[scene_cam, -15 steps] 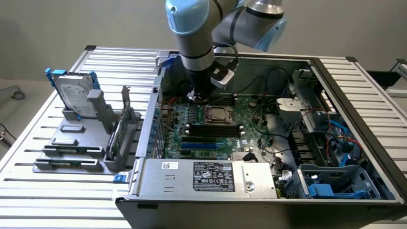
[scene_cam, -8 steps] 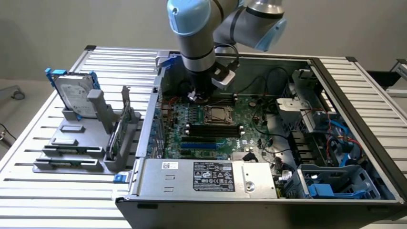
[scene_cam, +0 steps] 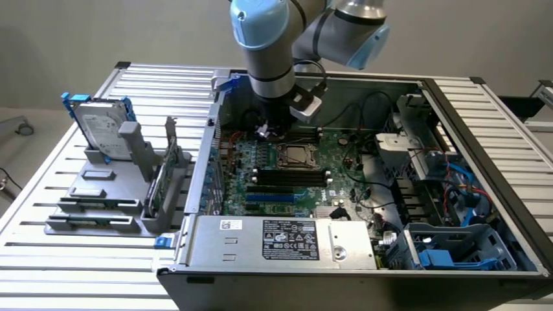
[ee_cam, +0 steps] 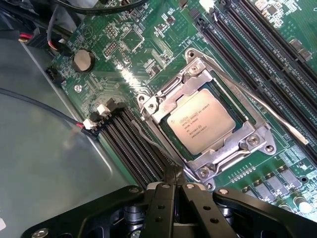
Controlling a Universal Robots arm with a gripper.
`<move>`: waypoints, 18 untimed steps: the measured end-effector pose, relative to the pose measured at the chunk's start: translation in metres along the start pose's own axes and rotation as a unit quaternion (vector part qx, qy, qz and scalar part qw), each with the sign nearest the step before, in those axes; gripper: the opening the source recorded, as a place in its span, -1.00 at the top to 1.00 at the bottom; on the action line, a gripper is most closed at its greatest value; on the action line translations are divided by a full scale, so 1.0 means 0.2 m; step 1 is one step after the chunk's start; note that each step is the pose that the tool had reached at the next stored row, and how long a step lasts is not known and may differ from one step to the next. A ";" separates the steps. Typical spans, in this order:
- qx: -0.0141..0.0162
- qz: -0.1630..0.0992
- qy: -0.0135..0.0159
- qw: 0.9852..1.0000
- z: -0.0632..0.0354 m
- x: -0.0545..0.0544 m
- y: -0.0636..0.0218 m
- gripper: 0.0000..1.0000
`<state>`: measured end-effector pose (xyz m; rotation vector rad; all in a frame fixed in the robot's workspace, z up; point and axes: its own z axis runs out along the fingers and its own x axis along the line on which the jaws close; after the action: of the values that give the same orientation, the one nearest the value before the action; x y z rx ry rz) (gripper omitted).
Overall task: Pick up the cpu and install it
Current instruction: 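Close the cpu cover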
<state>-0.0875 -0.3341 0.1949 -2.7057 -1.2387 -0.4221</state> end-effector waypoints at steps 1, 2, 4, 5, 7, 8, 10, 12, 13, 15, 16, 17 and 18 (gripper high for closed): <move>0.000 0.000 0.000 1.000 0.002 0.00 0.002 0.79; 0.000 0.000 0.000 1.000 0.003 0.00 0.005 0.79; -0.001 0.000 -0.001 1.000 0.006 0.01 0.009 0.79; -0.001 0.000 -0.001 1.000 0.008 0.01 0.011 0.79; -0.002 0.000 -0.002 1.000 0.010 0.01 0.015 0.79; -0.002 0.000 -0.002 1.000 0.011 0.01 0.017 0.79; -0.002 0.000 -0.002 1.000 0.014 0.02 0.021 0.79; -0.003 0.001 -0.003 1.000 0.016 0.02 0.025 0.79; -0.003 0.001 -0.003 1.000 0.017 0.02 0.026 0.79; -0.003 0.001 -0.003 1.000 0.019 0.02 0.030 0.79; -0.004 0.001 -0.004 1.000 0.020 0.02 0.032 0.79; -0.004 0.001 -0.004 1.000 0.022 0.03 0.034 0.79; -0.004 0.001 -0.004 1.000 0.023 0.03 0.036 0.79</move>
<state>-0.0777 -0.3336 0.1922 -2.7180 -1.2388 -0.4171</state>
